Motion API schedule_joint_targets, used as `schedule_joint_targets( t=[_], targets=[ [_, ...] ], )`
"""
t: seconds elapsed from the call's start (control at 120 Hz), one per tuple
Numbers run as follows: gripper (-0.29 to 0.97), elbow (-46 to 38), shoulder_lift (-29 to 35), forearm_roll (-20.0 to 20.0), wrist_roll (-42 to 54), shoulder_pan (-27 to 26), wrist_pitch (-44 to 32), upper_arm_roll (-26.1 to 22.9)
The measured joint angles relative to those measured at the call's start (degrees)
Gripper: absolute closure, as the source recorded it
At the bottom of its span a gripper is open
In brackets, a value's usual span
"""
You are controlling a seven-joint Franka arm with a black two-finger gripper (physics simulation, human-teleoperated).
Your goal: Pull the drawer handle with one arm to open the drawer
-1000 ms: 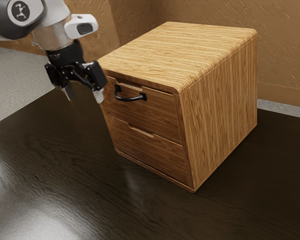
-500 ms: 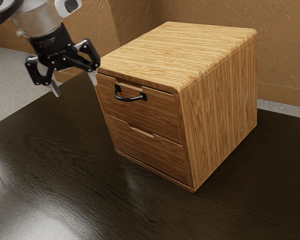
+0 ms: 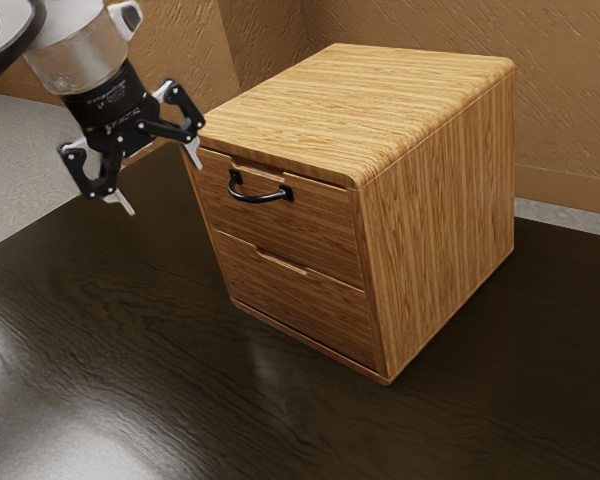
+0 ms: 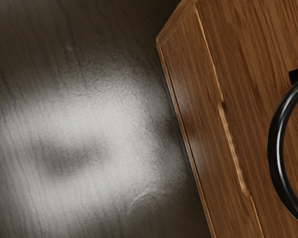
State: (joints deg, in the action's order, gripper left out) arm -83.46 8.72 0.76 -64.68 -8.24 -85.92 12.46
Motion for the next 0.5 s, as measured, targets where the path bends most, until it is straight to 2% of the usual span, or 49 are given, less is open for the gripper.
schedule_joint_targets(
  t=[0.217,0.5],
  targets=[
    [0.00,-5.40,2.60,0.18,-6.65,-1.22,-7.17,-0.28],
    [0.00,-8.75,3.77,0.64,-12.75,-1.32,-11.85,-0.33]
  ],
)
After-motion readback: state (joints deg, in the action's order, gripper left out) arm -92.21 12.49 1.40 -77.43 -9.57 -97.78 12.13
